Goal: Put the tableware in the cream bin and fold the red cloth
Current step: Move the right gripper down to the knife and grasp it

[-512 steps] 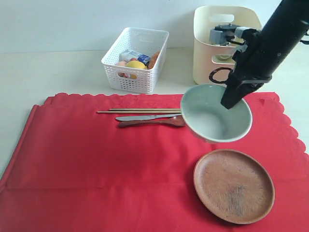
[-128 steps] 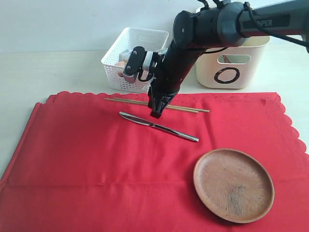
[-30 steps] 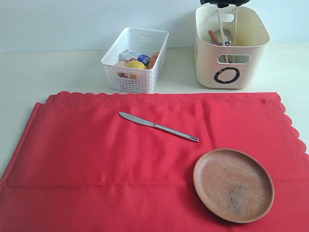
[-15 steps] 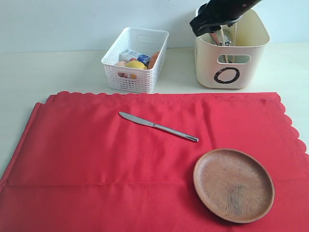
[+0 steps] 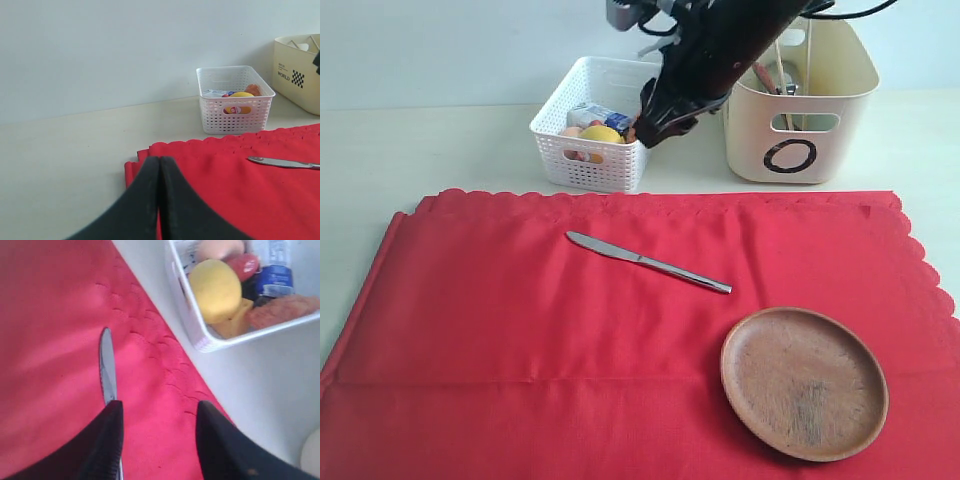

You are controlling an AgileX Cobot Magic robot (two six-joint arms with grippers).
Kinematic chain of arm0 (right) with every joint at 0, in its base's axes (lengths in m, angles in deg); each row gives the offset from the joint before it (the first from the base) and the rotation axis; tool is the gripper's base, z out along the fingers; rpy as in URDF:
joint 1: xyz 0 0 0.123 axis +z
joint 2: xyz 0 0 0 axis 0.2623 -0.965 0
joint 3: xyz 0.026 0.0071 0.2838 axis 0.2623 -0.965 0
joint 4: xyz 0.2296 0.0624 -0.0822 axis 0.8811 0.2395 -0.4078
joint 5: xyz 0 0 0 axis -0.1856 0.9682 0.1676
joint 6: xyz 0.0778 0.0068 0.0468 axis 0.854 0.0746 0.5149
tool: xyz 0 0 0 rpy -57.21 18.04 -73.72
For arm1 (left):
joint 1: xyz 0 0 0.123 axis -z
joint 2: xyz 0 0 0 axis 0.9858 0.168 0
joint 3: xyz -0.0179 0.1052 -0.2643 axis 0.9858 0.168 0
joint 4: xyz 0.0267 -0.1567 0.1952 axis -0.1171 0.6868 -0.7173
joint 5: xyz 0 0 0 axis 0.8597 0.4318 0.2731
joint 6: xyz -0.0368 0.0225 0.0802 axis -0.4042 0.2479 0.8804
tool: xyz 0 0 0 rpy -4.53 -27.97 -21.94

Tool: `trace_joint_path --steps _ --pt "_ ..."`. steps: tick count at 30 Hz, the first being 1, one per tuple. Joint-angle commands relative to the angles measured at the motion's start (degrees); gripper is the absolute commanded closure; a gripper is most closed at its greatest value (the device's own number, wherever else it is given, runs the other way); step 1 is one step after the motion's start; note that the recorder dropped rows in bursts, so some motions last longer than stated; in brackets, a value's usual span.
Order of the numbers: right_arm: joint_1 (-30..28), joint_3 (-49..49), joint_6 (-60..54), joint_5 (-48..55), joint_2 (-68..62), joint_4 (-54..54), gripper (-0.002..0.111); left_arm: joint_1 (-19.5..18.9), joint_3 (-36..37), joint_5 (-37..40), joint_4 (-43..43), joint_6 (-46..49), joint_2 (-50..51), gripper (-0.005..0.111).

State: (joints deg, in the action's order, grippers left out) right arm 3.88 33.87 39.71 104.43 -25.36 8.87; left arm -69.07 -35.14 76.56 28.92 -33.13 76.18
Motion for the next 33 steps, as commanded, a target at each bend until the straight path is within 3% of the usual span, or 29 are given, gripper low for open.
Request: trace_joint_path --steps 1,27,33 --pt "1.98 -0.08 -0.73 0.78 -2.85 -0.13 0.064 0.33 0.17 -0.05 0.03 -0.11 -0.37 0.106" --pt "2.91 -0.08 -6.04 5.17 -17.16 -1.95 0.064 0.33 0.17 -0.05 0.03 -0.23 -0.37 0.106" --pt "5.82 -0.08 -6.42 4.53 -17.81 -6.95 0.082 0.33 0.17 -0.05 0.03 -0.09 -0.37 0.106"
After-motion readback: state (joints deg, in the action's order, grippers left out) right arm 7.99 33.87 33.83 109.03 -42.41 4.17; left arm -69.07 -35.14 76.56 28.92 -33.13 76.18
